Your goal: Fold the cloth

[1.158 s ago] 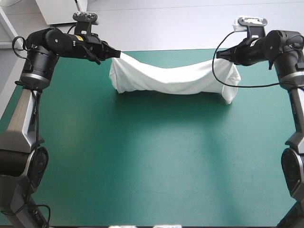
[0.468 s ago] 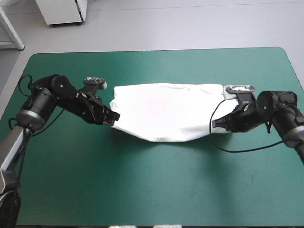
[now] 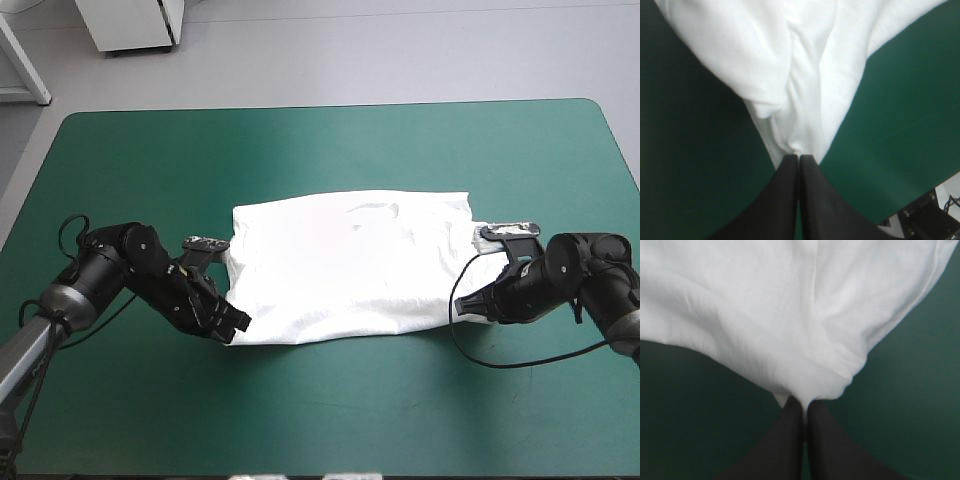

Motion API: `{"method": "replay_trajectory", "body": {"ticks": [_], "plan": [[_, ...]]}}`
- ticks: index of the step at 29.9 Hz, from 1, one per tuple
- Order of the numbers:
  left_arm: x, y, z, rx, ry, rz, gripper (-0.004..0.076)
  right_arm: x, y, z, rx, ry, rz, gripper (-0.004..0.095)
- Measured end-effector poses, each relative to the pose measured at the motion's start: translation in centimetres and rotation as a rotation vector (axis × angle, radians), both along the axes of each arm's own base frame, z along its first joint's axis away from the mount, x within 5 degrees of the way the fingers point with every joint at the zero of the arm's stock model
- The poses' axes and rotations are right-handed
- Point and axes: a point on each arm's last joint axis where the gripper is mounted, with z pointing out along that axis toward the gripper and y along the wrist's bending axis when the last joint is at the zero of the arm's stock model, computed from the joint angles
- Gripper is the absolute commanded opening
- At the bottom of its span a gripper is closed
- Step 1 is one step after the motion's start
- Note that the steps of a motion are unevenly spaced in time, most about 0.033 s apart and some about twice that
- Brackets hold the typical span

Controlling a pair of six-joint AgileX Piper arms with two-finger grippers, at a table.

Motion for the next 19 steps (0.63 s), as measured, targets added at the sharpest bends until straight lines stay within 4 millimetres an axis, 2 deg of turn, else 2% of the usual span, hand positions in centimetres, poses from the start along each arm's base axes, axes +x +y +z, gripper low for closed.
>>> {"method": "replay_trajectory", "body": {"ticks": [5,10,12,17,19], "plan": [[-1.6,0.4,-0.4,0.002,0.006,0.001,-0.0010,-1.4,-0.3,-0.7,-0.006,0.016,-0.002,-0.0017],[-1.9,0.5,-0.9,0.007,0.022,0.002,0.0003,-2.0,-0.4,-1.7,-0.012,0.044,-0.012,0.0013],[-2.0,0.5,-0.9,0.011,0.025,0.002,0.0030,-2.1,-0.4,-1.8,-0.011,0.048,-0.014,0.0072],[-2.0,1.1,-1.1,0.072,0.021,-0.007,0.0173,-2.5,-0.2,-1.3,0.017,0.030,-0.006,0.0337],[-2.0,1.2,-1.1,0.083,0.019,0.001,0.0229,-2.7,-0.2,-1.0,0.020,0.024,-0.004,0.0415]]}}
